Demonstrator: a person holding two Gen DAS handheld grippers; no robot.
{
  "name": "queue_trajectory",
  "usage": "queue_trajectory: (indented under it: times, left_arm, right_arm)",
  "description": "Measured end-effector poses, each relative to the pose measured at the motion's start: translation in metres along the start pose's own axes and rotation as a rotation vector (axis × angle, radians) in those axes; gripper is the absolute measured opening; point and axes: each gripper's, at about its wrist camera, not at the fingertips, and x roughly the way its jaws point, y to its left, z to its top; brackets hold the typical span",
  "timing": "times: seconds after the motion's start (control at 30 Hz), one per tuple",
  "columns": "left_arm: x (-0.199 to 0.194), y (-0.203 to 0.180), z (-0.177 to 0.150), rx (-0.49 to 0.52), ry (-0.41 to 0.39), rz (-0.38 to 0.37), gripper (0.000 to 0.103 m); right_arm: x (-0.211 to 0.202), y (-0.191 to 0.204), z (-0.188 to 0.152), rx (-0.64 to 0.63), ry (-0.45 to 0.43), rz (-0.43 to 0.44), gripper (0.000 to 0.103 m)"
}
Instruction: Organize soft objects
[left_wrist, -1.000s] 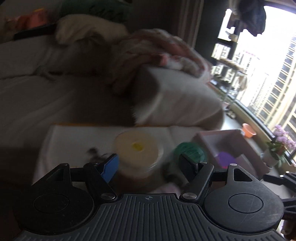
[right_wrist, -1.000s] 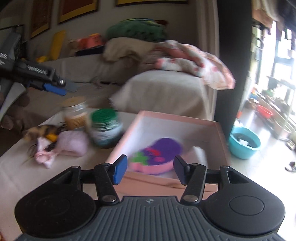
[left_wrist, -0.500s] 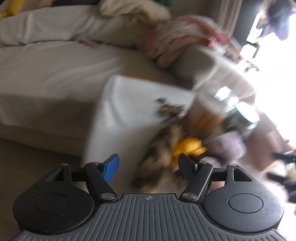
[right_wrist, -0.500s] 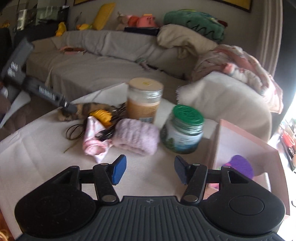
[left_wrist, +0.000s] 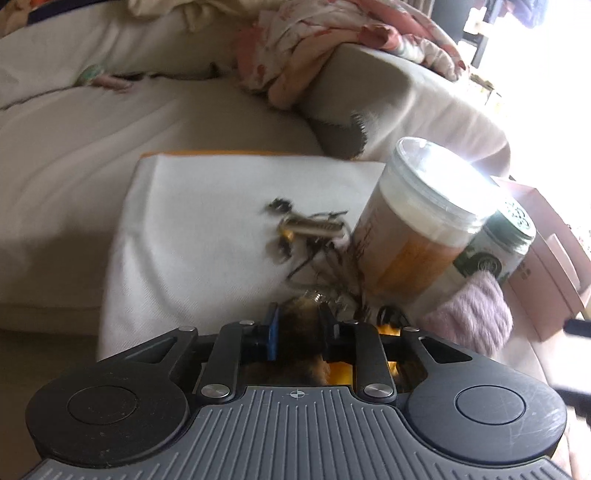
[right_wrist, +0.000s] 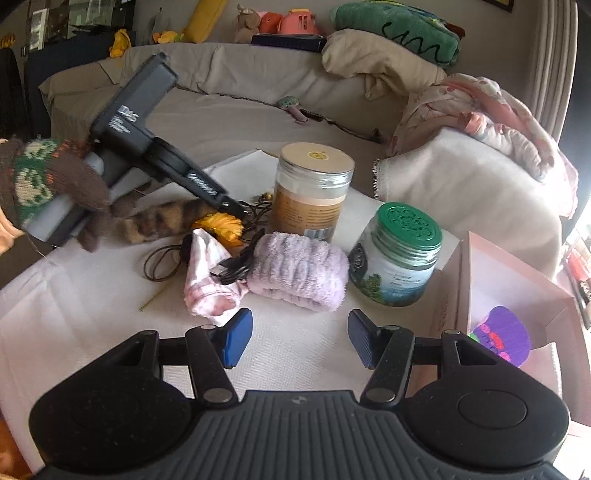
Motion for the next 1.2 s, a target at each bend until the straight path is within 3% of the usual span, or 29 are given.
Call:
queue_trajectory:
  times: [0.17,0.33,0.43,0.5,0.6,0.67,0.8,1.0,1.1,1.2]
  left_arm:
    - [-0.032,0.018,-0.031,-0.036,-0.012,0.094,0.023]
    - [-0.049,0.035,-0.048,-0.151,-0.048,0.015,0.026]
    - [-0.05,0.039,-0.049,-0.189,-0.05,-0.002,0.026]
    - [-0.052,0.039,-0.05,-0.187,-0.055,-0.007,0.026]
    - [-0.052,0.039,-0.056,-0.152,-0.086,-0.011,0.026]
    - [-0.051,0.039,-0.057,-0.142,-0.102,-0.013,0.025]
    - [-0.052,0.037,-0.06,-0.131,-0.124,-0.01,0.025]
    - [-0.053,0.043,-0.063,-0.142,-0.141,-0.041,0.025]
    - [-0.053,0.044,-0.064,-0.143,-0.149,-0.042,0.026]
    - [-0.053,0.045,-0.065,-0.16,-0.155,-0.044,0.025]
  right_arm:
    - [0.007,-0.007,0.022,0.03,-0.014,0.015,0.058]
    - [0.025,-0.001,0.054,0.056,0.024,0.104,0.057]
    - [0.031,-0.001,0.108,0.054,0.053,0.164,0.056]
    - [0.045,-0.003,0.155,0.066,0.112,0.21,0.054]
    - [0.097,0.001,0.218,0.045,0.293,0.229,0.044]
    - [0.142,0.011,0.241,0.014,0.419,0.206,0.04]
    - [0.214,0.036,0.246,-0.093,0.587,0.107,0.029]
    - [0.267,0.053,0.235,-0.141,0.703,0.01,0.028]
    - [0.275,0.056,0.229,-0.156,0.712,0.001,0.02]
    - [0.268,0.054,0.229,-0.152,0.655,0.015,0.016]
